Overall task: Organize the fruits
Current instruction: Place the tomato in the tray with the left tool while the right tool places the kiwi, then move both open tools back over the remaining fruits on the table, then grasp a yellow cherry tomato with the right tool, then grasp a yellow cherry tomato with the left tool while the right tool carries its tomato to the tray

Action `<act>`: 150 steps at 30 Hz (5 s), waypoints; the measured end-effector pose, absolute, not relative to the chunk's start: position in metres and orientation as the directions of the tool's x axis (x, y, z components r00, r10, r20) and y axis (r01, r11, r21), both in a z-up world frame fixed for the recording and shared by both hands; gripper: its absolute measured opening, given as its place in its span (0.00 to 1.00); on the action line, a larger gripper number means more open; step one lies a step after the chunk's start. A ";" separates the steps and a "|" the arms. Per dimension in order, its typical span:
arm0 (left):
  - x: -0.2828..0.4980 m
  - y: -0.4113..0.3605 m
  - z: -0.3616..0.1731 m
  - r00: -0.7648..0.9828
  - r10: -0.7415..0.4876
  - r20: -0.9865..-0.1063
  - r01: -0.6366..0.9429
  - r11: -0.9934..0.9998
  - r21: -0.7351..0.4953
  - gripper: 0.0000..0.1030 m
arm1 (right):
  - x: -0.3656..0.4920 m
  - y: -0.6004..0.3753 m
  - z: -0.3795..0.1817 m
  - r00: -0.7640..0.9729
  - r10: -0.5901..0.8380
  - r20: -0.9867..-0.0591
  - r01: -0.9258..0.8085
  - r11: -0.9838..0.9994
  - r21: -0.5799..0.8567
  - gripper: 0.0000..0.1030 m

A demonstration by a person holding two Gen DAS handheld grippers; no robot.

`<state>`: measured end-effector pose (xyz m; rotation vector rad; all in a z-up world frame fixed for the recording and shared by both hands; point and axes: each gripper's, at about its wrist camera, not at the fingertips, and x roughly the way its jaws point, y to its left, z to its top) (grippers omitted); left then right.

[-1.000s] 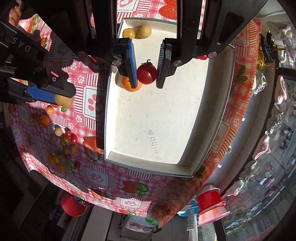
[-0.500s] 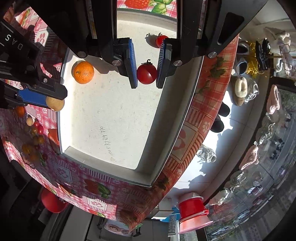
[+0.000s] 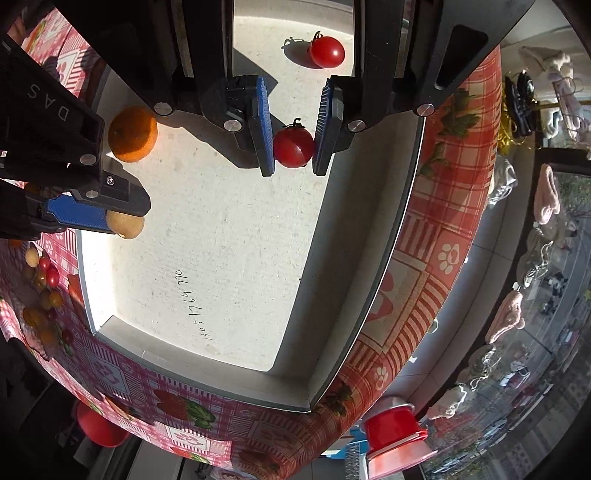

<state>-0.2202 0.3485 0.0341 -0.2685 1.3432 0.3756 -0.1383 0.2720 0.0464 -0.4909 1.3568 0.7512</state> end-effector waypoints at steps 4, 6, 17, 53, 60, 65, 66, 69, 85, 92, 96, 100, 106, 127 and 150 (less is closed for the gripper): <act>-0.221 0.346 0.030 0.175 0.109 -0.978 -0.405 0.914 0.029 0.22 | -0.137 0.275 0.036 0.031 0.176 -0.984 -0.730 0.676 0.097 0.26; -0.220 0.344 0.029 0.175 0.119 -0.977 -0.393 0.919 0.041 0.28 | -0.137 0.275 0.032 0.027 0.170 -0.985 -0.731 0.676 0.097 0.27; -0.223 0.333 0.035 0.180 0.188 -0.966 -0.384 0.917 0.107 0.87 | -0.135 0.275 0.036 0.005 0.206 -0.979 -0.718 0.682 0.139 0.74; -0.162 0.117 0.056 0.207 0.023 -0.978 -0.066 0.998 0.009 0.87 | -0.099 -0.037 0.045 0.069 0.160 -0.985 -0.193 0.971 0.144 0.84; -0.145 0.101 0.042 0.222 0.006 -0.975 -0.061 0.998 -0.007 0.87 | -0.069 -0.031 0.048 0.087 0.221 -0.971 -0.216 0.956 0.198 0.84; -0.138 0.096 0.030 0.219 -0.006 -0.976 -0.074 0.997 -0.023 0.78 | -0.051 -0.011 0.044 0.094 0.241 -0.966 -0.260 0.943 0.210 0.70; -0.136 0.095 0.027 0.210 -0.010 -0.978 -0.074 0.997 -0.026 0.74 | -0.047 -0.007 0.042 0.089 0.244 -0.966 -0.268 0.940 0.213 0.63; -0.132 0.092 0.018 0.197 -0.013 -0.980 -0.084 0.996 -0.031 0.72 | -0.036 0.012 0.033 0.070 0.258 -0.964 -0.296 0.928 0.227 0.53; -0.125 0.084 0.015 0.198 0.001 -0.980 -0.124 0.992 -0.024 0.63 | -0.035 0.007 0.029 0.080 0.284 -0.956 -0.300 0.921 0.249 0.22; -0.120 0.074 0.020 0.202 0.006 -0.979 -0.090 0.996 -0.013 0.32 | -0.050 -0.022 0.036 0.088 0.301 -0.950 -0.255 0.928 0.270 0.22; -0.118 0.078 0.022 0.192 -0.018 -0.981 -0.089 0.995 -0.036 0.20 | -0.060 -0.032 0.039 0.089 0.307 -0.948 -0.240 0.930 0.278 0.22; -0.119 0.084 0.025 0.180 -0.039 -0.983 -0.096 0.994 -0.057 0.20 | -0.071 -0.042 0.042 0.083 0.316 -0.945 -0.231 0.929 0.291 0.22; -0.127 0.089 0.033 0.185 -0.048 -0.982 -0.098 0.993 -0.067 0.20 | -0.085 -0.048 0.043 0.070 0.325 -0.943 -0.218 0.927 0.304 0.22; -0.148 0.116 0.042 0.210 -0.071 -0.975 -0.088 0.992 -0.091 0.21 | -0.110 -0.027 0.056 0.062 0.294 -0.954 -0.259 0.928 0.269 0.22; -0.126 0.082 0.025 0.225 -0.006 -0.974 -0.037 0.999 -0.014 0.32 | -0.116 -0.064 0.051 0.068 0.298 -0.952 -0.189 0.941 0.281 0.22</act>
